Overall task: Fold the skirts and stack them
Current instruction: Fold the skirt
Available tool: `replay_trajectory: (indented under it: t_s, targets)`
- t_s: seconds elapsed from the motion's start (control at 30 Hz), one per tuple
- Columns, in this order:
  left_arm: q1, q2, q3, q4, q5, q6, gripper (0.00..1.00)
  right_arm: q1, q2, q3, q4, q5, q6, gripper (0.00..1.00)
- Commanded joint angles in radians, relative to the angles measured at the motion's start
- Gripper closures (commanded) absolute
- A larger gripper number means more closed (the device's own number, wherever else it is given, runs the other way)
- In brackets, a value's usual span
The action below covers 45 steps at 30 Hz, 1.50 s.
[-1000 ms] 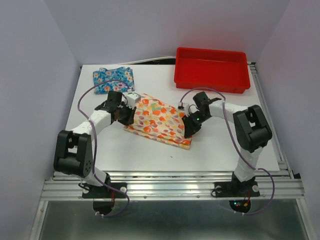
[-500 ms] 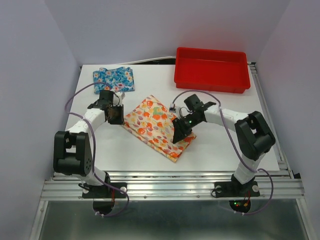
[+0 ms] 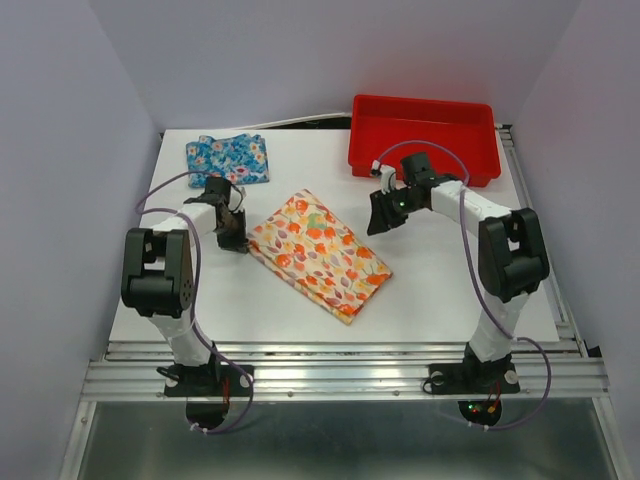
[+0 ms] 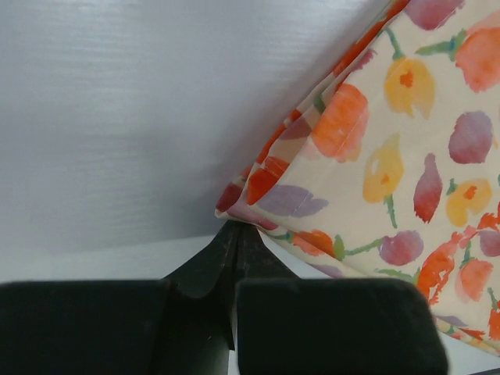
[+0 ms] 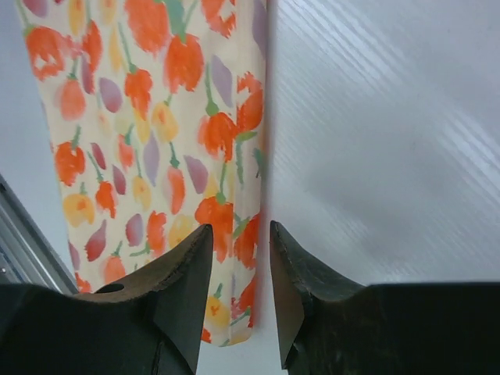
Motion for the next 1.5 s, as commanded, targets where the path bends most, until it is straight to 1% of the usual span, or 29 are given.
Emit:
replay_trajectory:
  t_s: [0.0,0.13,0.23,0.27,0.37,0.4,0.47,0.53,0.57,0.67,0.73,0.8,0.87,0.9,0.93,0.97,1.0,1.03,1.07,1.1,1.13,1.17,1.2,1.23,1.27,1.3,1.37,1.4,1.47]
  targets:
    - [-0.002,0.061,0.042,0.006,0.012,0.008,0.92,0.011,0.072,0.015,-0.009,0.045,-0.019,0.59]
    - [-0.003,0.124,0.088,0.042,0.028,0.021,0.92,0.011,0.108,-0.014,-0.006,-0.051,0.004,0.58]
    - [-0.011,0.197,0.155,0.068,0.057,0.056,0.92,0.011,0.109,-0.074,0.019,-0.117,0.021,0.62]
    - [-0.012,0.231,0.189,0.079,0.071,0.065,0.92,0.011,0.103,-0.121,0.032,-0.145,0.027,0.64]
    - [-0.026,0.3,0.252,0.077,0.1,0.085,0.92,0.011,0.089,-0.181,0.056,-0.17,0.067,0.68]
    - [-0.031,0.314,0.295,0.073,0.104,0.117,0.92,0.011,0.083,-0.194,0.06,-0.176,0.092,0.68]
    - [-0.049,0.34,0.335,0.074,0.08,0.127,0.92,0.011,0.068,-0.226,0.077,-0.182,0.116,0.68]
    - [-0.054,0.356,0.395,0.066,0.106,0.148,0.92,0.011,0.043,-0.28,0.098,-0.197,0.141,0.68]
    - [-0.057,0.365,0.416,0.057,0.123,0.159,0.92,0.011,0.016,-0.297,0.124,-0.203,0.205,0.68]
    - [-0.084,0.418,0.504,-0.004,0.178,0.179,0.92,0.062,-0.035,-0.352,0.161,-0.206,0.259,0.68]
    - [-0.106,0.425,0.542,-0.009,0.18,0.185,0.92,0.094,-0.052,-0.363,0.171,-0.191,0.285,0.67]
    - [-0.109,0.412,0.55,0.0,0.164,0.17,0.91,0.131,-0.064,-0.372,0.178,-0.197,0.313,0.65]
    - [-0.102,0.39,0.55,0.005,0.137,0.168,0.82,0.14,-0.081,-0.383,0.178,-0.197,0.325,0.64]
    - [-0.098,0.348,0.538,0.019,0.082,0.168,0.78,0.14,-0.111,-0.386,0.177,-0.19,0.328,0.62]
    - [-0.089,0.321,0.524,0.033,0.062,0.167,0.74,0.14,-0.13,-0.386,0.175,-0.179,0.327,0.61]
    - [-0.065,0.292,0.512,0.048,0.046,0.173,0.67,0.14,-0.148,-0.38,0.154,-0.168,0.319,0.59]
    - [-0.054,0.223,0.48,0.083,0.014,0.177,0.62,0.14,-0.183,-0.366,0.145,-0.162,0.313,0.56]
    - [-0.042,0.183,0.461,0.098,0.005,0.208,0.51,0.14,-0.199,-0.355,0.122,-0.154,0.301,0.55]
    - [-0.026,0.096,0.44,0.141,-0.02,0.235,0.43,0.14,-0.217,-0.344,0.114,-0.142,0.299,0.55]
    - [-0.026,0.046,0.409,0.17,-0.033,0.274,0.36,0.14,-0.236,-0.335,0.112,-0.127,0.29,0.55]
    - [-0.026,-0.009,0.334,0.198,-0.04,0.322,0.29,0.14,-0.266,-0.314,0.109,-0.107,0.268,0.55]
    - [-0.026,-0.119,0.293,0.226,-0.028,0.414,0.17,0.14,-0.277,-0.303,0.103,-0.11,0.267,0.55]
    - [-0.026,-0.17,0.215,0.261,-0.009,0.459,0.13,0.14,-0.282,-0.289,0.1,-0.116,0.264,0.55]
    - [-0.028,-0.222,0.184,0.258,0.017,0.507,0.1,0.14,-0.285,-0.262,0.099,-0.131,0.262,0.55]
    - [-0.028,-0.318,0.153,0.235,0.088,0.592,0.08,0.152,-0.277,-0.252,0.097,-0.15,0.273,0.55]
    - [-0.031,-0.365,0.121,0.22,0.124,0.639,0.05,0.152,-0.268,-0.243,0.103,-0.166,0.279,0.55]
    - [-0.08,-0.468,0.004,0.2,0.156,0.729,0.03,0.206,-0.244,-0.235,0.137,-0.2,0.291,0.56]
    - [-0.165,-0.565,-0.083,0.188,0.132,0.804,0.03,0.224,-0.209,-0.232,0.146,-0.222,0.293,0.58]
    - [-0.276,-0.694,-0.162,0.171,0.07,0.847,0.03,0.287,-0.162,-0.219,0.165,-0.237,0.294,0.59]
